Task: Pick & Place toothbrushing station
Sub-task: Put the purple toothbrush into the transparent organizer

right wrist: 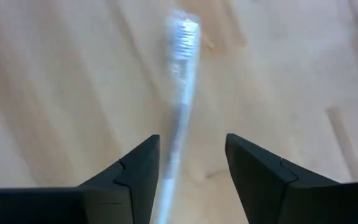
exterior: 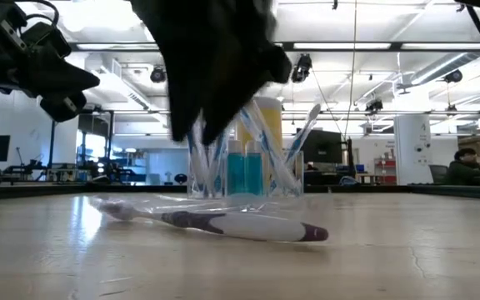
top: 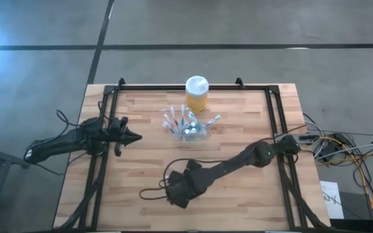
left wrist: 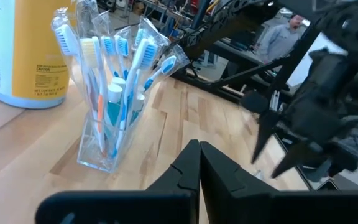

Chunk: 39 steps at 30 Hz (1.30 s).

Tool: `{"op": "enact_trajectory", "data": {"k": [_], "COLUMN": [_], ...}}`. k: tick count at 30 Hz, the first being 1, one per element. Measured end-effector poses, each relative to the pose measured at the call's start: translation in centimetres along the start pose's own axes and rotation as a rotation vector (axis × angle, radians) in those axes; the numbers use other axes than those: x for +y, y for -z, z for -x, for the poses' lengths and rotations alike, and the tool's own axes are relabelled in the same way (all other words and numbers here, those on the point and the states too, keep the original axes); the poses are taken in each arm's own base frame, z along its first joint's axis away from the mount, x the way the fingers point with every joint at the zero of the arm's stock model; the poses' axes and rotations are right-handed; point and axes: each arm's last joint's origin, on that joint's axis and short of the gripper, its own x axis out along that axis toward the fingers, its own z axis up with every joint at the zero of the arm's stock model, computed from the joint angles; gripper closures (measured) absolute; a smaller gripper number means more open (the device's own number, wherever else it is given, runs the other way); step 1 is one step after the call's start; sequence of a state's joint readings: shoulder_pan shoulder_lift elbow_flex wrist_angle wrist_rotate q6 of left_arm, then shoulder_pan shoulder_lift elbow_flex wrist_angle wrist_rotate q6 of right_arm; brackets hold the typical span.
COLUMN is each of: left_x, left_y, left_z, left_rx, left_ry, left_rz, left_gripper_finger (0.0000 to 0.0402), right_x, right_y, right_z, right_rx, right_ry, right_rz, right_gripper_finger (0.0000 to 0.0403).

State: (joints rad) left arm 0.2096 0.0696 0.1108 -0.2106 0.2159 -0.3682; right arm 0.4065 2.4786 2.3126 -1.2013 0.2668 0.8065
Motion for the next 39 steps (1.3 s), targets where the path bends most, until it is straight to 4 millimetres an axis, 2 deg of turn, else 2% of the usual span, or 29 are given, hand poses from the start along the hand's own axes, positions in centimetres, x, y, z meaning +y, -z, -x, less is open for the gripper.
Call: {"op": "enact_trajectory", "data": {"k": [2, 9, 14, 22, 25, 27, 35, 39], "left_x": [0.0, 0.0, 0.0, 0.0, 0.0, 0.0, 0.0, 0.0], "left_y": [0.0, 0.1, 0.1, 0.1, 0.1, 0.1, 0.1, 0.1], "left_z": [0.0, 0.0, 0.0, 0.0, 0.0, 0.0, 0.0, 0.0], "left_rx": [0.002, 0.009, 0.009, 0.009, 0.009, 0.009, 0.009, 0.004], "left_ry": [-0.001, 0.000, 0.001, 0.001, 0.000, 0.000, -0.002, -0.001], "left_rz": [0.002, 0.009, 0.004, -0.002, -0.003, -0.003, -0.003, -0.004], "left_gripper_finger": [0.0393, 0.0387, 0.0392, 0.0388, 0.0386, 0.0386, 0.0392, 0.0390], "right_x": [0.2, 0.5, -0.6, -1.2, -1.3, -1.5, -1.7, -1.7], "right_y": [-0.3, -0.9, -0.8, -0.8, -0.8, -0.9, -0.9, -1.3], "right_z": [0.4, -0.6, -5.0, -7.0, -7.3, -7.3, -7.4, -6.5], "right_rx": [0.003, 0.006, 0.103, 0.168, 0.171, 0.174, 0.168, 0.146], "right_ry": [-0.042, -0.148, -0.093, -0.099, -0.091, -0.084, -0.063, -0.069], "right_rz": [0.015, 0.037, 0.010, 0.041, 0.063, 0.060, 0.055, 0.091], "right_gripper_finger": [0.0218, 0.0191, 0.0164, 0.0151, 0.0172, 0.0200, 0.0371, 0.0383]}}
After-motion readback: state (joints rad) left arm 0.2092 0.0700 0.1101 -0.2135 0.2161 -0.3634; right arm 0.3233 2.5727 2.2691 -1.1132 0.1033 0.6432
